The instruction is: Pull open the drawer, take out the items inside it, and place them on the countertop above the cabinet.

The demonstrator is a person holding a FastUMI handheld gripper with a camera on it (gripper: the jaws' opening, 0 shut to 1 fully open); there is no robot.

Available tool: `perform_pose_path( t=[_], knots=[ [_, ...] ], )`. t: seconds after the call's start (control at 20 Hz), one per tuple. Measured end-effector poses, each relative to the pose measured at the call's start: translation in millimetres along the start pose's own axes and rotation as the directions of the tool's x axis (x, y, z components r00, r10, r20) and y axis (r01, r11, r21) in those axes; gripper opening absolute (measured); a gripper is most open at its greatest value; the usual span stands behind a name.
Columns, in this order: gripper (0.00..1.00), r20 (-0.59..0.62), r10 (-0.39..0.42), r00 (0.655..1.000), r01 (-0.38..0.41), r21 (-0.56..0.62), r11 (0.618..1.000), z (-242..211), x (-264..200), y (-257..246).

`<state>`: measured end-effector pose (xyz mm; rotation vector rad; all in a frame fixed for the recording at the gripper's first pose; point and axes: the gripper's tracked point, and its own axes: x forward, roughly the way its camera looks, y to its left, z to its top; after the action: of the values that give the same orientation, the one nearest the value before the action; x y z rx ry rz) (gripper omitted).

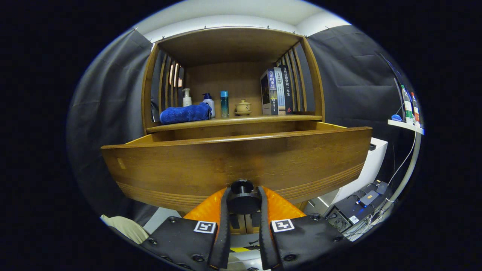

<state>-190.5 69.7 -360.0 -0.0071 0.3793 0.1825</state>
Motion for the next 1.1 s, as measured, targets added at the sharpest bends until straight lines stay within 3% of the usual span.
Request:
perform_pose_path(
  t=[0.6, 0.95, 1.1],
  knots=[
    [0.42, -0.013, 0.001, 1.0, -0.001, 0.01, 1.0, -3, -5, 2],
    [0.54, -0.038, -0.017, 0.999, 0.017, 0.0, 1.0, 15, -14, 4],
    [0.68, -0.021, -0.022, 1.0, 0.022, 0.012, 1.0, 36, -21, 2]
  ],
)
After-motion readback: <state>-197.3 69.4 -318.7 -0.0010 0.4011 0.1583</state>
